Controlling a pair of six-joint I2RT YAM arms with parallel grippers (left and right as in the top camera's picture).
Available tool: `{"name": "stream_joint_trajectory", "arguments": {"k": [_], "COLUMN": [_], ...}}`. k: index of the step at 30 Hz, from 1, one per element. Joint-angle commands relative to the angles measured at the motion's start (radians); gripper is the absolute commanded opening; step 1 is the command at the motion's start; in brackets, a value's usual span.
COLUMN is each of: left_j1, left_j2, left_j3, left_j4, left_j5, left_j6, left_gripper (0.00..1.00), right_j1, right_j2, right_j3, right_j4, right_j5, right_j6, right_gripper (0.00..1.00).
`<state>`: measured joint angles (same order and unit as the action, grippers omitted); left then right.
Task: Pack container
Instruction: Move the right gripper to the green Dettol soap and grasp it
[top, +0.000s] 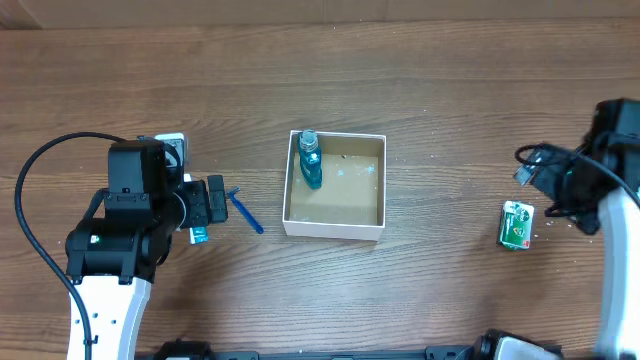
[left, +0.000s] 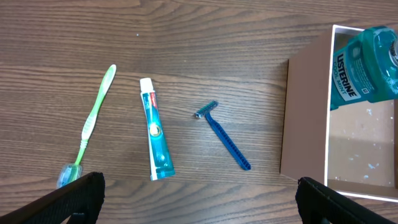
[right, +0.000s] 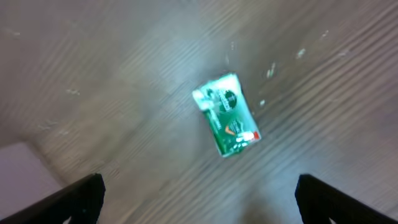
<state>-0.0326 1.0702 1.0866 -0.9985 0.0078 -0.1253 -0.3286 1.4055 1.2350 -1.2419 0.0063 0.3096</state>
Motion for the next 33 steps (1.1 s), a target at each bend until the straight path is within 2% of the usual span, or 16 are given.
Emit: {"name": "stream_joint_trajectory", "arguments": {"k": [1, 5, 15, 29, 31, 33], "left_j1": [0.0, 0.0, 0.0, 0.0, 0.0, 0.0], "left_j2": [0.004, 0.004, 0.004, 0.004, 0.004, 0.004], "left_j3": [0.021, 0.021, 0.021, 0.021, 0.021, 0.021], "left_j4": [0.004, 0.008, 0.012, 0.011, 0.011, 0.01], "left_j5": [0.009, 0.009, 0.01, 0.011, 0.011, 0.011], "left_j6": [-0.01, -0.01, -0.013, -0.013, -0.013, -0.013], "left_gripper": [1.0, 1.0, 1.0, 1.0, 1.0, 1.0], "right_j1": [-0.068, -0.082, -0.081, -0.081, -0.081, -0.081], "right_j2": [0.082, 0.203, 0.407, 0.422, 0.422, 0.422], "right_j3": [-0.084, -0.095, -0.099, -0.187, -0.187, -0.187], "right_j4": [0.073, 0.13, 0.159, 0.265, 0.269, 0.268], "right_j5": [-0.069, -0.055, -0.028, -0.015, -0.015, -0.015], "right_j6": [-0.095, -0.187, -0.21, -0.209, -0.21, -0.21], "right_gripper": [1.0, 1.0, 1.0, 1.0, 0.95, 0.83]}}
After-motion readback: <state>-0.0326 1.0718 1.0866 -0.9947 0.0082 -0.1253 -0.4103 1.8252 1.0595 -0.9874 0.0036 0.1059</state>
